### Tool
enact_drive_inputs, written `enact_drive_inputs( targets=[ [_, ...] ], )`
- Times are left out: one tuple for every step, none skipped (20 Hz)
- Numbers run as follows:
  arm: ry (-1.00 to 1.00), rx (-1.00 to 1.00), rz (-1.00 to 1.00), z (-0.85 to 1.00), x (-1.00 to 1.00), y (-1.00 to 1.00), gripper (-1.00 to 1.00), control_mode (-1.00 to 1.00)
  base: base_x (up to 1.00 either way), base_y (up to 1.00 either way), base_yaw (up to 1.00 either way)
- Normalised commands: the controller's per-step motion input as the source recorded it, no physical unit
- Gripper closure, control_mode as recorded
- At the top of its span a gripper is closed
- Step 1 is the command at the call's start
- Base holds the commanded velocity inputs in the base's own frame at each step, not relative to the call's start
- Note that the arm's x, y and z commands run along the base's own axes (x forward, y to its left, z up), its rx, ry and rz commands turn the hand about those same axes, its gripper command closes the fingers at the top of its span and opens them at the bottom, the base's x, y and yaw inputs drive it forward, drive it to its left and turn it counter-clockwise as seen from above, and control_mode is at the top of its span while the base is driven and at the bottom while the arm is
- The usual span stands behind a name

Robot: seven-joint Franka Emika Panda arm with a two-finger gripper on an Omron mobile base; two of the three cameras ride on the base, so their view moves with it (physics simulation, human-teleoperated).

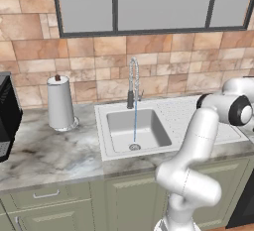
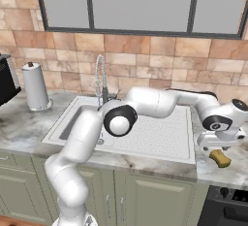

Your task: Soak the sponge with water for a few seconds and then drop it inside the sink.

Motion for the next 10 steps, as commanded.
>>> enact_drive_inputs(
  targets=[
    [0.07, 0.0, 0.01, 0.0, 0.09, -0.15, -1.0, -1.0, 0.0, 0.0, 0.0],
    [0.07, 0.0, 0.0, 0.0, 0.12, -0.06, -1.0, -1.0, 0.0, 0.0, 0.0],
    [0.08, 0.0, 0.0, 0.0, 0.19, -0.06, -1.0, -1.0, 0.0, 0.0, 0.0],
    [0.07, 0.0, 0.0, 0.0, 0.21, -0.04, -1.0, -1.0, 0.0, 0.0, 0.0],
    [0.09, 0.0, 0.0, 0.0, 0.31, -0.03, -1.0, -1.0, 0.0, 0.0, 0.0],
    [0.08, 0.0, 0.0, 0.0, 0.31, -0.07, -1.0, -1.0, 0.0, 0.0, 0.0],
    [0.07, 0.0, 0.0, -0.01, 0.32, -0.06, -1.0, -1.0, 0.0, 0.0, 0.0],
    [0.07, 0.0, 0.0, -0.04, 0.35, -0.09, -1.0, -1.0, 0.0, 0.0, 0.0],
    [0.06, 0.0, 0.0, -0.09, 0.36, -0.12, -1.0, -1.0, 0.0, 0.0, 0.0],
    [0.05, 0.0, 0.0, -0.15, 0.34, -0.15, -1.0, -1.0, 0.0, 0.0, 0.0]
  ],
)
